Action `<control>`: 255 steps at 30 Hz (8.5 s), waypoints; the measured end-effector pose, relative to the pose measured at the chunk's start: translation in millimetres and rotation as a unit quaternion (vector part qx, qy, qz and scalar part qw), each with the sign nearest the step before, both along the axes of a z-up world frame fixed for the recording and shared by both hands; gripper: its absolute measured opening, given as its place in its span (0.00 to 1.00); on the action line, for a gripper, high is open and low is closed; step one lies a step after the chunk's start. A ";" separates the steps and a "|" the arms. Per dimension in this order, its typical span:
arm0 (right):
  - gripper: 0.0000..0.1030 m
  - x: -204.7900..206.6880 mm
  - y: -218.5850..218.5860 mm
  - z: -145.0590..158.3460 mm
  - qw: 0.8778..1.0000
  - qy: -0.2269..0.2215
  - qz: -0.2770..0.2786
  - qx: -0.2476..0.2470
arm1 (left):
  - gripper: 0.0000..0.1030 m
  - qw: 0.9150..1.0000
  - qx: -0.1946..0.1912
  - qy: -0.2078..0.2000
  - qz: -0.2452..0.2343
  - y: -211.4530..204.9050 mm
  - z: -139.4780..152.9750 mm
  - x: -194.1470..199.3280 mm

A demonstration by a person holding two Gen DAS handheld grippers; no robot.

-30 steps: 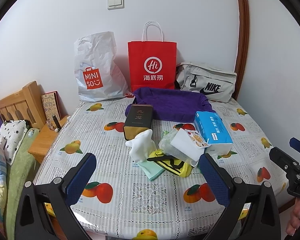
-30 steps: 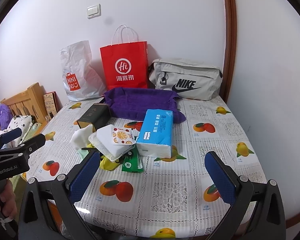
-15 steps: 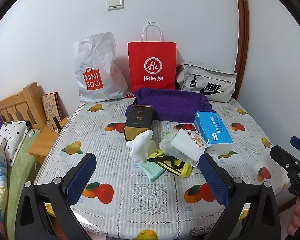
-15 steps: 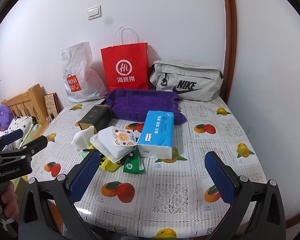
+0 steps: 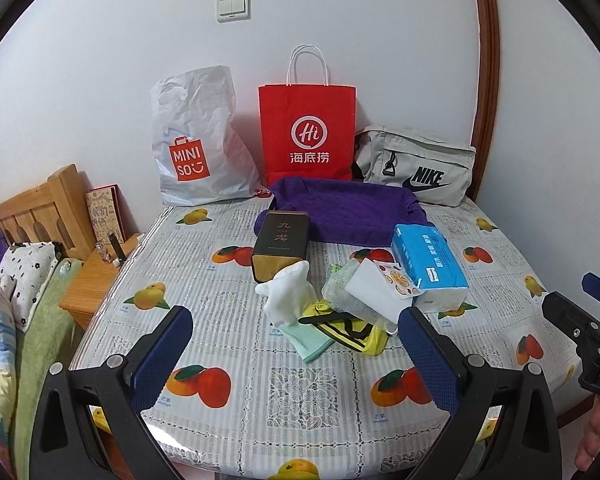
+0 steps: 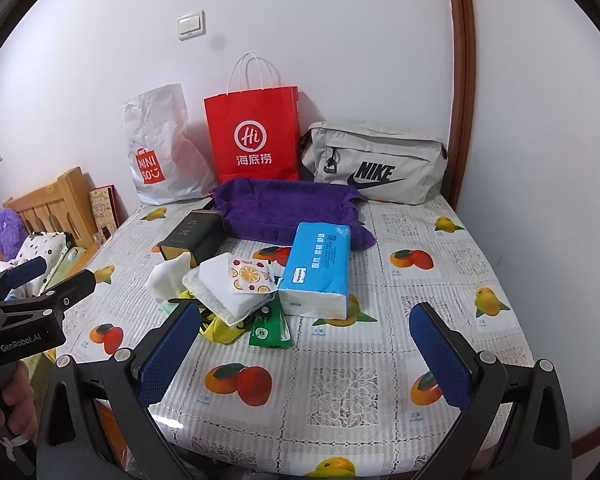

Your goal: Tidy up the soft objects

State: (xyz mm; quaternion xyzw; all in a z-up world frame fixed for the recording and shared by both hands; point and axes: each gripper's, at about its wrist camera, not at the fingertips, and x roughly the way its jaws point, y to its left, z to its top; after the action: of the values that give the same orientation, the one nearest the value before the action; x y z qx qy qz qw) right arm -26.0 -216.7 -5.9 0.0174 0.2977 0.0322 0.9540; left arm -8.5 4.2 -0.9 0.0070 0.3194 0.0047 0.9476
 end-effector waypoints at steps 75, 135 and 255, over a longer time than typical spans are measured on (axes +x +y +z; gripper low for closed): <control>1.00 114.3 14.1 -92.1 0.993 0.086 0.081 0.025 | 0.66 0.991 -0.056 0.113 -0.045 32.5 -141.8 166.8; 0.63 109.0 -12.7 -152.8 0.987 0.145 0.076 -0.010 | 0.22 0.987 -0.038 0.157 -0.027 72.5 -153.3 114.5; 0.82 279.3 -24.9 -57.7 0.986 0.127 0.102 0.018 | 0.70 0.985 -0.077 0.129 -0.090 29.7 -37.4 305.4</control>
State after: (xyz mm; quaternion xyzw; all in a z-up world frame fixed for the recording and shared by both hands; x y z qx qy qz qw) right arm 253.3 -241.6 -63.6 0.0082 0.4157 0.1326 0.8998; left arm 296.9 34.0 -38.3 -0.0365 0.4365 -0.1059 0.8927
